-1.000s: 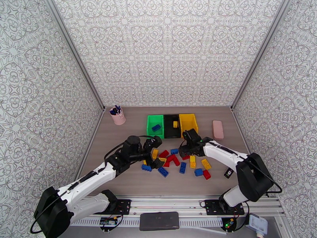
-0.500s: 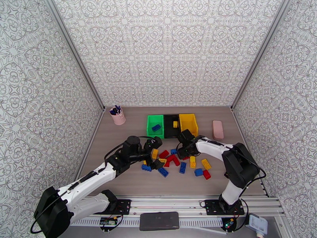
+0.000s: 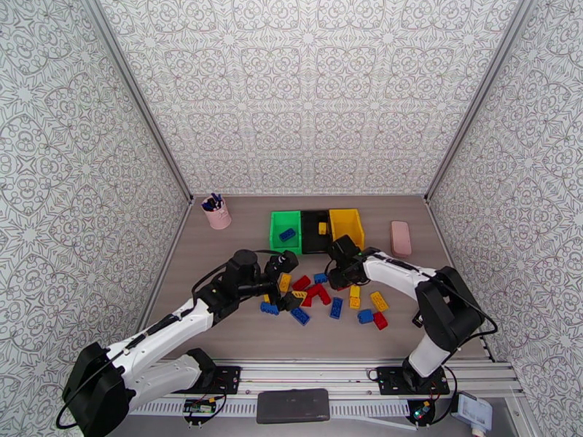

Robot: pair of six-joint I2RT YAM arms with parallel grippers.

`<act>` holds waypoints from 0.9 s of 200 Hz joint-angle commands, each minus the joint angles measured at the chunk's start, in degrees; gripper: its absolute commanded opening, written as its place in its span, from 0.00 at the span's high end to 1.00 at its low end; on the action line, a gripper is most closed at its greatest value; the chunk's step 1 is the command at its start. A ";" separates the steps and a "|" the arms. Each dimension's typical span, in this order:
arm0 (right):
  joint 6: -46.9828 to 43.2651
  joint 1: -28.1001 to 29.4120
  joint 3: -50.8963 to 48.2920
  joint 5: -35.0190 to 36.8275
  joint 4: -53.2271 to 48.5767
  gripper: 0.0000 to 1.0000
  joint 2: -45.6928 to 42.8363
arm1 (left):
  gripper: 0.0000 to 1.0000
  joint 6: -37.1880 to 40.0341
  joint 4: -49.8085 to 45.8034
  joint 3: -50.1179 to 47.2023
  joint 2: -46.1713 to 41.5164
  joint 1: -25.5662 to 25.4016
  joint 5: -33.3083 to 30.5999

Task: Sort the legos into containers by color

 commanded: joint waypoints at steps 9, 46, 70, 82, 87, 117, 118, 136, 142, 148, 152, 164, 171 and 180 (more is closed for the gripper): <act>0.14 -1.04 3.73 3.86 2.59 0.52 -4.48 | 0.00 -3.52 8.12 -3.07 -0.27 -0.29 -2.15; 1.36 -4.16 7.85 8.62 8.18 0.52 -4.25 | 0.00 -6.13 12.61 -3.59 1.20 -0.56 -3.03; 2.20 -7.03 11.36 11.13 12.08 0.52 -0.81 | 0.00 -6.71 13.85 -3.79 1.42 -0.65 -3.31; 2.44 -8.67 13.24 11.06 13.69 0.52 1.39 | 0.00 -6.90 13.99 -3.84 1.43 -0.73 -3.38; 2.37 -9.23 14.03 10.96 14.23 0.52 2.38 | 0.00 -6.93 14.07 -3.92 1.47 -0.78 -3.47; 1.37 -11.56 19.93 9.63 16.22 0.53 9.02 | 0.00 -7.35 14.59 -4.36 1.46 -1.08 -4.10; 1.33 -11.61 20.16 9.58 16.28 0.53 9.22 | 0.00 -7.35 14.60 -4.36 1.48 -1.09 -4.11; 1.12 -12.40 23.31 9.20 16.99 0.53 13.33 | 0.00 -7.43 14.94 -4.44 1.68 -1.23 -4.46; 1.12 -12.66 24.34 8.93 17.04 0.53 14.56 | 0.00 -7.43 14.95 -4.47 1.74 -1.25 -4.54; 1.11 -12.85 25.35 8.75 17.04 0.53 15.69 | 0.00 -7.45 15.00 -4.50 1.69 -1.34 -4.64; 1.08 -12.95 25.90 8.78 17.04 0.53 16.34 | 0.00 -7.47 15.00 -4.53 1.72 -1.27 -4.71; 0.74 -13.18 27.18 9.03 16.87 0.49 17.12 | 0.00 -7.28 14.95 -4.41 1.57 -1.26 -4.69; 0.68 -13.16 27.55 9.39 16.34 0.45 16.92 | 0.00 -7.16 14.87 -4.36 1.41 -1.26 -4.58; 0.66 -13.16 27.12 9.48 15.87 0.38 15.89 | 0.00 -6.89 14.86 -4.58 1.07 -1.31 -4.21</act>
